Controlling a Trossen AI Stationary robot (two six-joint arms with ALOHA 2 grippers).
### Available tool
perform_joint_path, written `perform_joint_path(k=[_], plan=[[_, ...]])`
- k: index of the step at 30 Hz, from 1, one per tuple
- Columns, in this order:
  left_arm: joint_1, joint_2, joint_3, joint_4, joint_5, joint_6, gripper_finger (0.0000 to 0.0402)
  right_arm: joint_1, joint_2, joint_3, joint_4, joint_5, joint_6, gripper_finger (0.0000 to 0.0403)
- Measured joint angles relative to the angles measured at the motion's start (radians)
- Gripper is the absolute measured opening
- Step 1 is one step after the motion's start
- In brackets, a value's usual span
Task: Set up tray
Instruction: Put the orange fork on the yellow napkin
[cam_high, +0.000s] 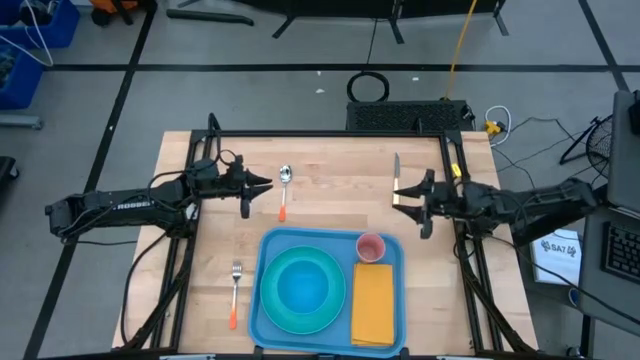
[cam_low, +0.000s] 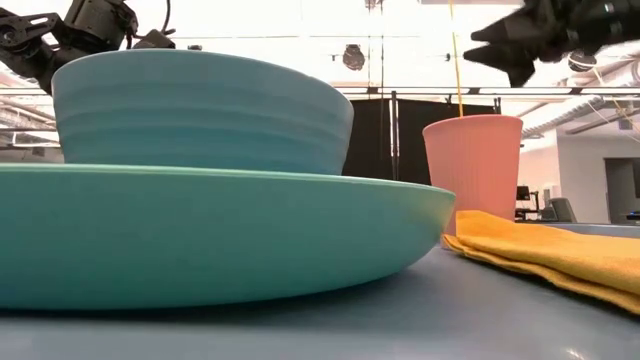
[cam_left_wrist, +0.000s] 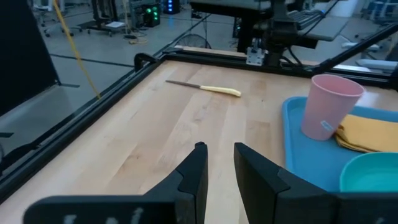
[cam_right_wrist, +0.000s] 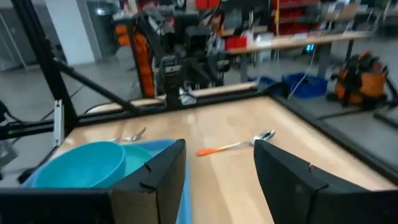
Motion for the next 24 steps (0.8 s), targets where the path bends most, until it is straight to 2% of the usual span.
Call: perform_joint_path(k=[6,10,13,15,17,24], plan=[[0.0,0.0,0.0,-0.068,-0.005,-0.09,0.0081,-0.047,-0.125,-0.151,0.118,0.001,-0.051,0.0183],[-0.032,0.0,0.0,-0.181,0.006,-0.129,0.0081,-0.076,-0.15,-0.186,0.113,0.003,-0.049,0.0183],[-0.097,0.0,0.0,-0.262,0.044,-0.182,0.0081,-0.094,-0.151,-0.189,0.115,0.003,-0.051,0.0183],[-0.167,0.0,0.002,-0.308,0.075,-0.24,0.0081,-0.103,-0.151,-0.189,0.115,0.001,-0.052,0.0183],[-0.263,0.0,0.018,-0.368,0.057,-0.306,0.0081,-0.108,-0.151,-0.189,0.114,0.0,-0.052,0.0183],[-0.695,0.004,0.201,-0.668,-0.164,-0.6,0.0076,-0.113,-0.15,-0.189,0.097,0.0,-0.052,0.0183]])
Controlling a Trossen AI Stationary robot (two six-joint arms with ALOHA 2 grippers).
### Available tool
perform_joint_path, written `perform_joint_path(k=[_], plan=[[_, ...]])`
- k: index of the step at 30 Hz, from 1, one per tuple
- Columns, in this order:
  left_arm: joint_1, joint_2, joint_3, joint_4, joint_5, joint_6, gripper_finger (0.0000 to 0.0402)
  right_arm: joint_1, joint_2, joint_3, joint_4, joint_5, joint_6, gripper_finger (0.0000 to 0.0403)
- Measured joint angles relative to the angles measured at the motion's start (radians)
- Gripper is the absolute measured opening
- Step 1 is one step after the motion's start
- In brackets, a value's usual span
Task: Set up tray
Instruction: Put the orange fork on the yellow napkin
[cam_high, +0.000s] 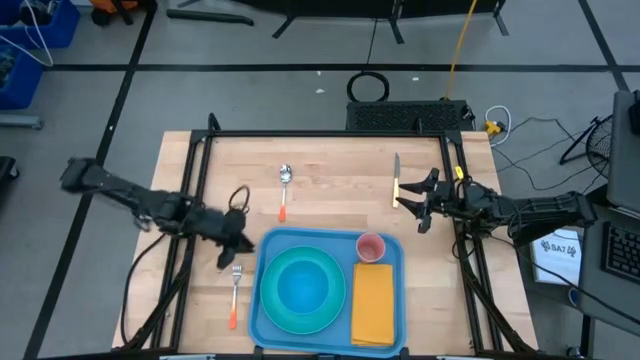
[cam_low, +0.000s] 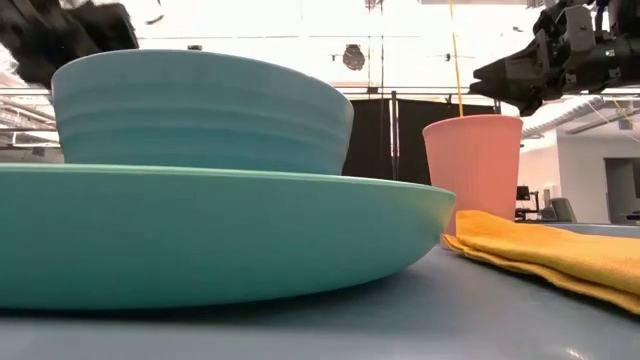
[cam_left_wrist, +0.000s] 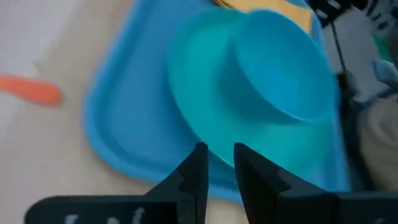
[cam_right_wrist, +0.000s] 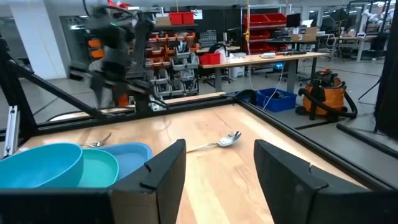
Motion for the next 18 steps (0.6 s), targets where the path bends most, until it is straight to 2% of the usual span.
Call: perform_joint_path(k=[5,7,10,13,16,18], plan=[[-0.295,0.064,0.178,-0.211,-0.167,-0.384,0.0023,0.0,0.0,0.0,-0.004,0.0,-0.003,0.0183],[-0.38,0.11,0.228,-0.226,-0.183,-0.527,0.0007,0.0,0.0,0.0,-0.006,0.0,-0.011,0.0183],[-0.47,0.2,0.286,-0.216,-0.192,-0.691,0.0009,0.0,0.0,0.0,-0.011,0.0,-0.025,0.0183],[-0.508,0.294,0.307,-0.261,-0.123,-0.953,0.001,0.0,0.002,0.0,-0.011,0.0,-0.03,0.0183],[-0.516,0.385,0.308,-0.275,0.03,-1.252,0.0003,0.0,0.002,0.0,-0.011,0.0,-0.03,0.0183],[-0.52,0.439,0.308,-0.279,0.103,-1.365,0.0005,0.0,0.002,0.0,-0.011,0.0,-0.032,0.0183]])
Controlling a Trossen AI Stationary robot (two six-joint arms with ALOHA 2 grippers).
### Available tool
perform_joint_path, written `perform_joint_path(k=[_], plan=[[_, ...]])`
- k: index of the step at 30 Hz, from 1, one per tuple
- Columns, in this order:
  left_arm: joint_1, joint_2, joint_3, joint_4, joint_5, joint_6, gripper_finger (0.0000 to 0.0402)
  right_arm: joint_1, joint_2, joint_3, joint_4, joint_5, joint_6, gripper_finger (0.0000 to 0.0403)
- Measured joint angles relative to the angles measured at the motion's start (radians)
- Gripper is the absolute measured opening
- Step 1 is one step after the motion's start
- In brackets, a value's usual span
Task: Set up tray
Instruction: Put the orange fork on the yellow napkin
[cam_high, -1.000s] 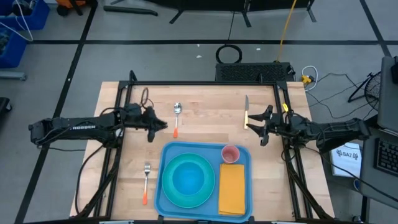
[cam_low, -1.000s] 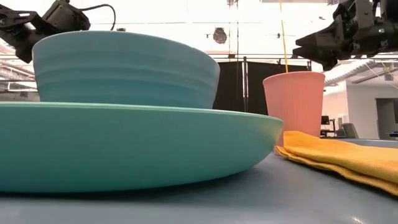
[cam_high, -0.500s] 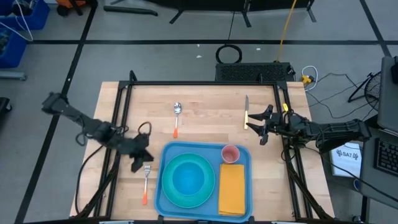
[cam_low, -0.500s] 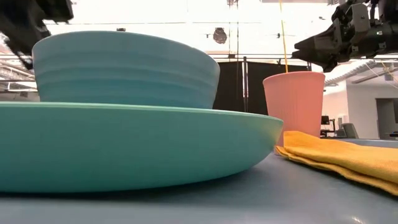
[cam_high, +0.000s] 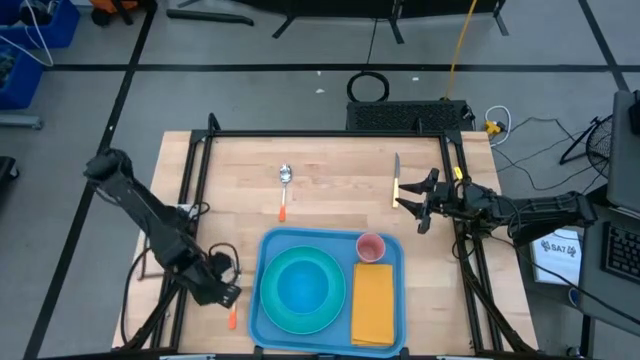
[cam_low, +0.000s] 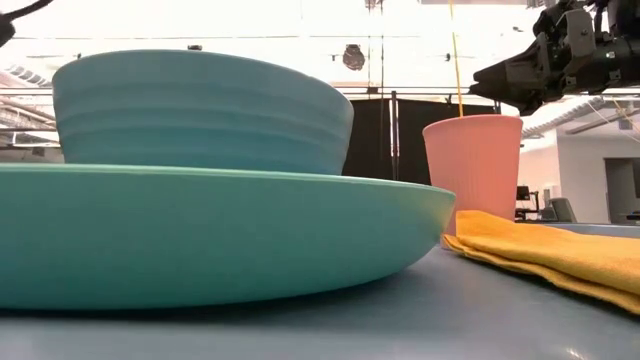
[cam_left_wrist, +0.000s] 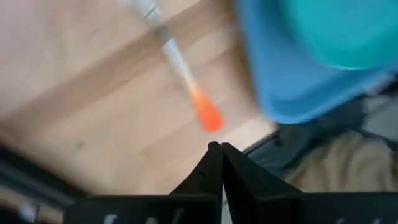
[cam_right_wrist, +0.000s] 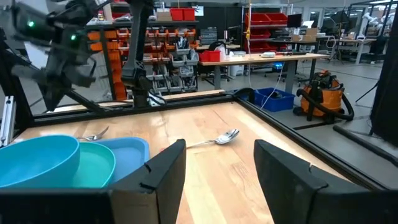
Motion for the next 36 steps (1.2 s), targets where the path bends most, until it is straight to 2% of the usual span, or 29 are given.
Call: perform_joint_path(k=[2,5,7,12,14,22,31,36], plan=[[-0.001,0.044,0.0,0.001,-0.001,-0.052,0.0008,0.0,0.0,0.0,0.0,0.003,-0.004,0.0183],[0.003,0.098,0.0,0.004,-0.101,-0.118,0.0004,0.0,0.0,0.0,0.0,0.004,-0.005,0.0183],[0.016,0.132,0.0,-0.005,-0.12,-0.158,0.0004,0.0,0.0,0.0,0.0,0.004,-0.005,0.0183],[0.047,0.225,0.0,-0.042,0.15,-0.162,0.0015,0.0,0.0,0.0,0.008,0.0,-0.002,0.0183],[0.049,0.239,0.0,-0.028,0.169,-0.151,0.0014,0.0,0.0,0.0,0.007,0.0,-0.002,0.0183],[0.049,0.236,0.0,0.033,0.058,-0.134,0.0009,0.0,0.0,0.0,0.007,0.0,-0.001,0.0183],[0.064,0.236,0.0,-0.036,-0.066,-0.136,0.0097,0.0,0.0,0.0,0.0,-0.001,0.014,0.0183],[0.083,0.239,0.0,-0.055,-0.121,-0.138,0.0118,0.0,0.0,0.0,0.0,-0.001,0.014,0.0183]])
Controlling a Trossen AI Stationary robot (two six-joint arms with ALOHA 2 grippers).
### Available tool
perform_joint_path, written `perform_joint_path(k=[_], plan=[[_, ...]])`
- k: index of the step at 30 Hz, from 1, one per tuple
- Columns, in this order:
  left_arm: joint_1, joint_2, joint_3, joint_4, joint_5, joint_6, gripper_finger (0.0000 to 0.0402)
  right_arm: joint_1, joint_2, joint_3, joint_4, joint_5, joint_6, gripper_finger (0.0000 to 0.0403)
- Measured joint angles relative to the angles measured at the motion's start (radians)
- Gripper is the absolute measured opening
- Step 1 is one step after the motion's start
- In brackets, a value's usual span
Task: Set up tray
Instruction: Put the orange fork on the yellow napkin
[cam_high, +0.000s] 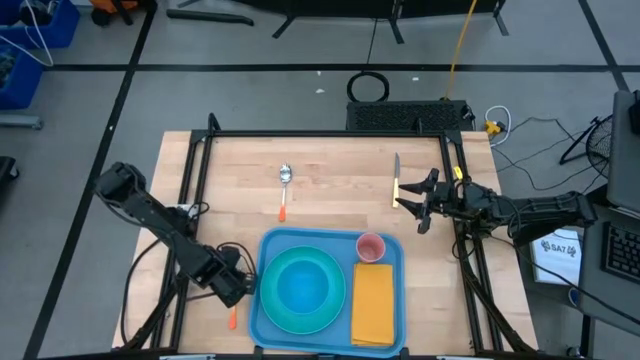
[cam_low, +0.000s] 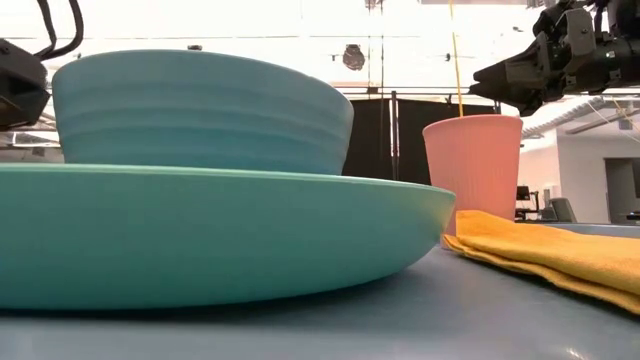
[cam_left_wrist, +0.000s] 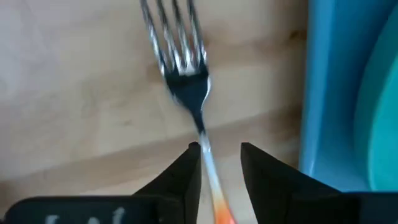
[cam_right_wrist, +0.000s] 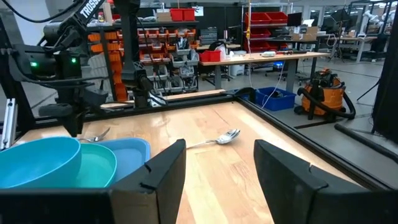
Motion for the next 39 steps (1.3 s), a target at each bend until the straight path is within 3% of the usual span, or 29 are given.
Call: perform_joint_path(k=[7,15,21,33,36,39], plan=[[0.012,0.038,0.0,0.015,0.006,-0.016,0.012,0.0,0.0,0.0,0.0,0.0,0.0,0.0183],[0.012,0.061,0.0,0.029,0.084,-0.043,0.012,0.0,0.0,0.0,0.0,-0.002,0.0,0.0183],[0.014,0.07,0.0,0.032,0.058,-0.05,0.012,0.0,0.0,0.0,0.0,-0.003,0.0,0.0183],[0.027,0.131,0.004,0.056,0.11,-0.011,0.0119,0.0,0.0,0.0,0.0,-0.003,0.0,0.0183],[0.031,0.129,0.003,0.056,0.114,0.019,0.01,0.0,0.0,0.0,0.0,-0.003,0.001,0.0183],[0.031,0.129,0.002,0.058,0.108,0.044,0.004,0.0,0.0,0.0,0.0,-0.003,0.001,0.0183]])
